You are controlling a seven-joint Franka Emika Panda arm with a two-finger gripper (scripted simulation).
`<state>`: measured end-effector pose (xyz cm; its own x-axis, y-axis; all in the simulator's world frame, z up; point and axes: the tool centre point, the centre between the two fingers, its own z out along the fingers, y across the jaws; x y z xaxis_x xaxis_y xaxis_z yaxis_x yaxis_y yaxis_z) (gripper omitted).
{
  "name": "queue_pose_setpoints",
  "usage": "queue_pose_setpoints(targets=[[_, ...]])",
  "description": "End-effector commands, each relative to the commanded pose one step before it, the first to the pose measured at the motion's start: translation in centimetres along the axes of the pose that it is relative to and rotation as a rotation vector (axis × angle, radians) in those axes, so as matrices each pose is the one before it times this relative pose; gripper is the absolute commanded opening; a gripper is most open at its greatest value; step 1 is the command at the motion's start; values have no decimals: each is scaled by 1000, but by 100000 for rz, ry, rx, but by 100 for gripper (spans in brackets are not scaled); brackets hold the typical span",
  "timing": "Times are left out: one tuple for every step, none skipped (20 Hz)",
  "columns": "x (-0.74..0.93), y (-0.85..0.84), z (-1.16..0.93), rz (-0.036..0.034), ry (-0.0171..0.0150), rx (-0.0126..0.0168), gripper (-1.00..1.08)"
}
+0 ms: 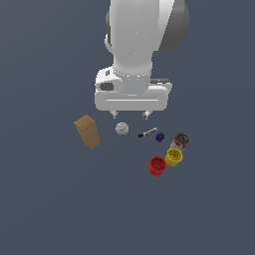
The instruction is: Pick up a designated object from a clutter of objects.
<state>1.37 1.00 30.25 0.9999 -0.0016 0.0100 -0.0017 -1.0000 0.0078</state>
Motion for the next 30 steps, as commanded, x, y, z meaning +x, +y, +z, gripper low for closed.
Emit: queue_pose_setpoints(targets=[[224, -1910, 1360, -1290, -165, -399, 100], [98, -940, 661, -593, -25, -177, 100], [84, -1034, 721, -654, -22, -172, 100], [65, -1135, 782, -722, -17, -162, 100], [39, -1231, 842, -783, -13, -143, 100], [5, -1332, 902, -852, -9, -118, 100], [-36, -1434, 961, -920, -5, -85, 100], [-86, -1536, 1021, -988, -4, -43, 100], [-143, -1612, 1062, -1039, -4, 8, 100], [-186, -1547, 1012, -999, -8, 58, 100], [-219, -1458, 948, -944, -13, 99, 100], [-244, -1366, 885, -885, -19, 132, 100], [-261, -1272, 822, -825, -25, 157, 100], [-271, -1178, 760, -766, -31, 175, 100], [-274, -1083, 698, -704, -36, 185, 100], [-271, -987, 636, -641, -41, 189, 100], [-262, -892, 575, -581, -43, 188, 100], [-248, -797, 514, -518, -44, 181, 100], [-230, -703, 453, -458, -44, 171, 100], [-207, -608, 392, -397, -42, 156, 100], [-181, -513, 332, -333, -38, 137, 100], [-152, -418, 271, -271, -33, 116, 100], [-121, -326, 211, -213, -28, 93, 100], [-87, -230, 151, -147, -20, 66, 100], [-54, -143, 90, -99, -14, 45, 100], [-13, -32, 30, 0, 0, 0, 100], [29, 169, -127, -57, -122, -76, 100], [-1, -1, 34, 0, 0, 0, 100], [-4, -3, 102, 0, 0, 0, 100], [-6, -6, 170, 0, 0, 0, 100]])
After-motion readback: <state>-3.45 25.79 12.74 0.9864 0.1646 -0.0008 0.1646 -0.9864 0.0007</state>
